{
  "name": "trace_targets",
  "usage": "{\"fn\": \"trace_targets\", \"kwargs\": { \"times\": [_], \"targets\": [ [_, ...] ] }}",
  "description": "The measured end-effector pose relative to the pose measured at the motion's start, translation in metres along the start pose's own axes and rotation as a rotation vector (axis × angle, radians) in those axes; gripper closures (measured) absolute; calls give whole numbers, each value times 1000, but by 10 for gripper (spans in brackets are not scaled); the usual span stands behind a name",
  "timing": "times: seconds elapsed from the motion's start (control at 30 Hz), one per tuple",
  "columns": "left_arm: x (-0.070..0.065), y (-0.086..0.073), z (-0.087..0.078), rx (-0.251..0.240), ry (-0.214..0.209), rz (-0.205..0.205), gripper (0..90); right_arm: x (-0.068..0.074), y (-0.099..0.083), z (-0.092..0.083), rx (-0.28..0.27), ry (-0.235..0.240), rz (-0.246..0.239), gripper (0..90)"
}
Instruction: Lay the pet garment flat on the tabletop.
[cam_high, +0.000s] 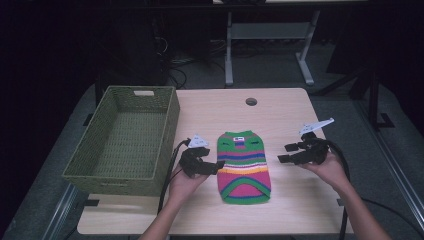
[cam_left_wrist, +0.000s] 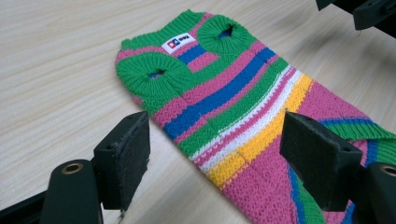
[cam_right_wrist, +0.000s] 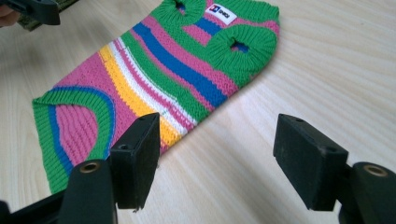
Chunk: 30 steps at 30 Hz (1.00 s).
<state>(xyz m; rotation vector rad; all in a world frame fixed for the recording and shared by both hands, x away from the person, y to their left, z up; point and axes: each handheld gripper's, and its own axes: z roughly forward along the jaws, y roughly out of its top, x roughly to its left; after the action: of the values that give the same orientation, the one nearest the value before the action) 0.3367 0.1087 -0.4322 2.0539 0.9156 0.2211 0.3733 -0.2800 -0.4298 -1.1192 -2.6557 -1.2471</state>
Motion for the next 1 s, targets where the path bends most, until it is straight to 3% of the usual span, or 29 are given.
{"fn": "trace_targets", "kwargs": {
  "times": [0.27, 0.33, 0.63, 0.73, 1.0],
  "targets": [
    [-4, -4, -2, 3, -8, 2, 241, -1, -15, -5, 2, -10, 10, 308],
    [-6, -5, -3, 7, 5, 26, 242, -1, -18, -6, 7, -10, 10, 307],
    [-11, -11, -8, 13, -4, 42, 242, 1, -34, -13, 12, -43, 4, 306],
    [-12, -14, -9, 10, -11, 33, 242, 1, -40, -16, 29, -52, 10, 302],
    [-13, -22, -12, 22, -9, 50, 239, 2, -53, -26, 6, -55, 24, 298]
  ]
}}
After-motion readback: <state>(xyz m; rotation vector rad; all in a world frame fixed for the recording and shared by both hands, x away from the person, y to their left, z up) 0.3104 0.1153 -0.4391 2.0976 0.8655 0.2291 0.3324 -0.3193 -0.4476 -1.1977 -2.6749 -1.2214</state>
